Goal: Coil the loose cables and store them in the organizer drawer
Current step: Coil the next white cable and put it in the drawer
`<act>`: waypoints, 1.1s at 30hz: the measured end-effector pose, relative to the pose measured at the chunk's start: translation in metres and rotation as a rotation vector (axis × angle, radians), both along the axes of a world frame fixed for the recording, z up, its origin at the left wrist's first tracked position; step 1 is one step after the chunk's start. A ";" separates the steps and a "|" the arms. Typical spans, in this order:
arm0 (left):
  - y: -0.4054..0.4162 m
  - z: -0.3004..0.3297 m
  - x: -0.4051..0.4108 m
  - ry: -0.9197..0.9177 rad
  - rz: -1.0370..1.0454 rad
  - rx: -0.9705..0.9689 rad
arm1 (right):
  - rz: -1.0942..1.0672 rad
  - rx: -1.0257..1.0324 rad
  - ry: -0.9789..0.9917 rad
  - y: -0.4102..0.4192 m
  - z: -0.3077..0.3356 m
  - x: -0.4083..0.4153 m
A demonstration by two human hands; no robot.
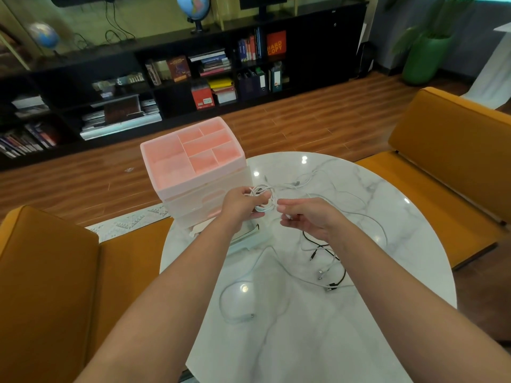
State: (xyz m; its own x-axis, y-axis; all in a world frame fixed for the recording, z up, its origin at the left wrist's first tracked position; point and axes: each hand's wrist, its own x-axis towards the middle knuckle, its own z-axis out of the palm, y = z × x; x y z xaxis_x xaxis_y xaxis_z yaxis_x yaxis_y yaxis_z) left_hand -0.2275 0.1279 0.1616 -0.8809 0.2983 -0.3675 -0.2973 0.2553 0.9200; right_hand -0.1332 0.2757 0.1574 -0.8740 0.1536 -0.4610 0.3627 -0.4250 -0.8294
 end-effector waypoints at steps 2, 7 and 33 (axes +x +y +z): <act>-0.001 0.001 0.000 -0.009 0.007 0.023 | -0.025 0.049 -0.011 0.003 -0.001 0.001; 0.004 -0.002 0.001 0.069 0.116 -0.033 | -0.003 0.127 -0.023 0.005 -0.003 0.001; 0.005 0.002 0.009 -0.069 0.125 0.076 | 0.012 0.759 -0.007 -0.023 -0.013 -0.008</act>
State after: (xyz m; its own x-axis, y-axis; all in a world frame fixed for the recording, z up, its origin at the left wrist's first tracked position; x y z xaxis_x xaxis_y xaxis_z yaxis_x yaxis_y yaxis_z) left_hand -0.2188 0.1330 0.1636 -0.8860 0.2174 -0.4095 -0.3860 0.1433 0.9113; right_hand -0.1416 0.2529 0.1447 -0.8750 0.4214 -0.2384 0.3704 0.2656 -0.8901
